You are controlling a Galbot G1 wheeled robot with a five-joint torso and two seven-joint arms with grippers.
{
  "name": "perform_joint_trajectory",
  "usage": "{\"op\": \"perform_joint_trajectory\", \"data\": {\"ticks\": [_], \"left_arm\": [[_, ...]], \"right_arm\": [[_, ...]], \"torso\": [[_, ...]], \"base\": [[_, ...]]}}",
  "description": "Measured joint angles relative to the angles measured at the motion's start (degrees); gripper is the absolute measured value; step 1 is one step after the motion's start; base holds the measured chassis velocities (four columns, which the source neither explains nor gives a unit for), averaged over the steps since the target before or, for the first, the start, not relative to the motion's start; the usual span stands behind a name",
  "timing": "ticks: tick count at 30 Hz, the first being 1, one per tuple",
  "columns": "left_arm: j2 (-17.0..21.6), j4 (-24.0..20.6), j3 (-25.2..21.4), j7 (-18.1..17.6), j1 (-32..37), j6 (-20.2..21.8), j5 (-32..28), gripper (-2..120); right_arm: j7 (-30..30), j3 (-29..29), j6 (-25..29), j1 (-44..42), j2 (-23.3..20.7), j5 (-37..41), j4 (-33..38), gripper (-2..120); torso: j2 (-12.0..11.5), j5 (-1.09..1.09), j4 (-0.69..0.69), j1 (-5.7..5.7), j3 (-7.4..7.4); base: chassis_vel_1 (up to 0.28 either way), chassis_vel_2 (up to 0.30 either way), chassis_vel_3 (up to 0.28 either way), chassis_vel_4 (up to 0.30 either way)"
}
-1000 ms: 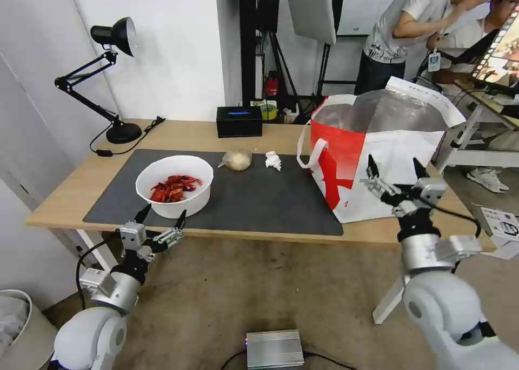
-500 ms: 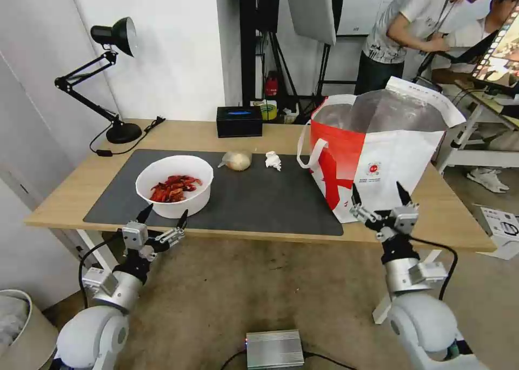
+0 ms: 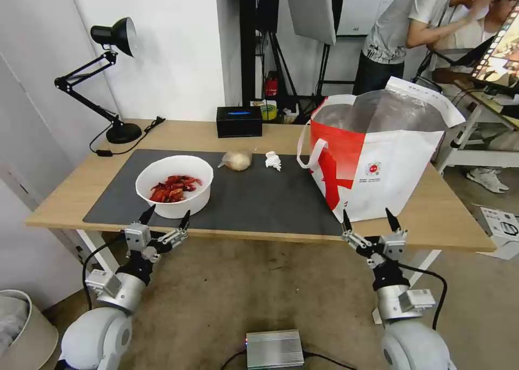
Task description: Pick up the trash from the table and place it into the takeout bag.
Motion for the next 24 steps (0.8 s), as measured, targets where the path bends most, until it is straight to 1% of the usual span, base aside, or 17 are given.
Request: {"op": "perform_joint_trajectory", "data": {"ticks": [7,24], "left_arm": [[0.4,0.1,-0.2,0.1,0.0,0.0,0.0,100],[0.5,1.6,-1.5,1.5,0.5,-0.7,0.0,100]], "right_arm": [[-0.3,-1.1,-1.1,-0.7,0.5,0.5,0.4,100],[-0.6,-1.9,-1.2,-0.9,1.6,-0.3,-0.2,100]], "torso": [[0.0,0.00,0.00,0.00,0.00],[0.0,0.00,0.00,0.01,0.01]], "base": [[0.000,0.000,0.000,0.000],[0.000,0.000,0.000,0.000]]}}
